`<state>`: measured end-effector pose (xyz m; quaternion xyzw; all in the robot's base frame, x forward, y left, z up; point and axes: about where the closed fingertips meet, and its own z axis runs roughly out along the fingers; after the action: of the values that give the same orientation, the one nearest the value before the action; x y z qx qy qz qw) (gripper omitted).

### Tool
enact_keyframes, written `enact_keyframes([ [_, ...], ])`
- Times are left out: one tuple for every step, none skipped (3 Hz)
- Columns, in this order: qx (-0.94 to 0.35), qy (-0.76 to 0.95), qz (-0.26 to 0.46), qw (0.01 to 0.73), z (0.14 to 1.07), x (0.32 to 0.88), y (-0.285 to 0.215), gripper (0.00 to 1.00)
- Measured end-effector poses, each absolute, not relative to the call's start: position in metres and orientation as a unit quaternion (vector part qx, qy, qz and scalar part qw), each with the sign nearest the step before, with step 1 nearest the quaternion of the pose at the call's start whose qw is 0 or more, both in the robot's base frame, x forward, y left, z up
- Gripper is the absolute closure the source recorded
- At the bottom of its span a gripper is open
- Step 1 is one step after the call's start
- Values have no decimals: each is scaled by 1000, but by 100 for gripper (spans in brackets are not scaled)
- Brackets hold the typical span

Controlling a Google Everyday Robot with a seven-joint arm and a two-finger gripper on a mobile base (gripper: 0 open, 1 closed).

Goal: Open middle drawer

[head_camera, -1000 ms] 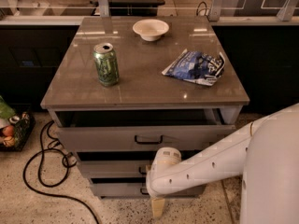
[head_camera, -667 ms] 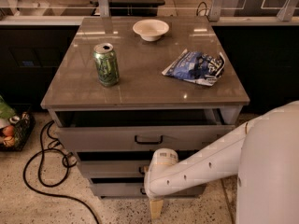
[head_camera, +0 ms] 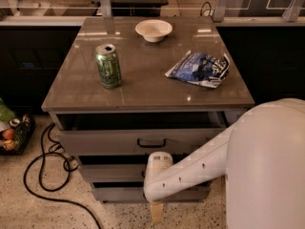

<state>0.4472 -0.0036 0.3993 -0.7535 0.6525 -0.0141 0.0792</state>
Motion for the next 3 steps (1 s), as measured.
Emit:
enact_keyframes([
  [-753, 653, -18, 72, 395, 450, -3, 0],
  [-751, 657, -24, 59, 390, 452, -4, 0],
  [-749, 660, -28, 48, 385, 453, -6, 0],
])
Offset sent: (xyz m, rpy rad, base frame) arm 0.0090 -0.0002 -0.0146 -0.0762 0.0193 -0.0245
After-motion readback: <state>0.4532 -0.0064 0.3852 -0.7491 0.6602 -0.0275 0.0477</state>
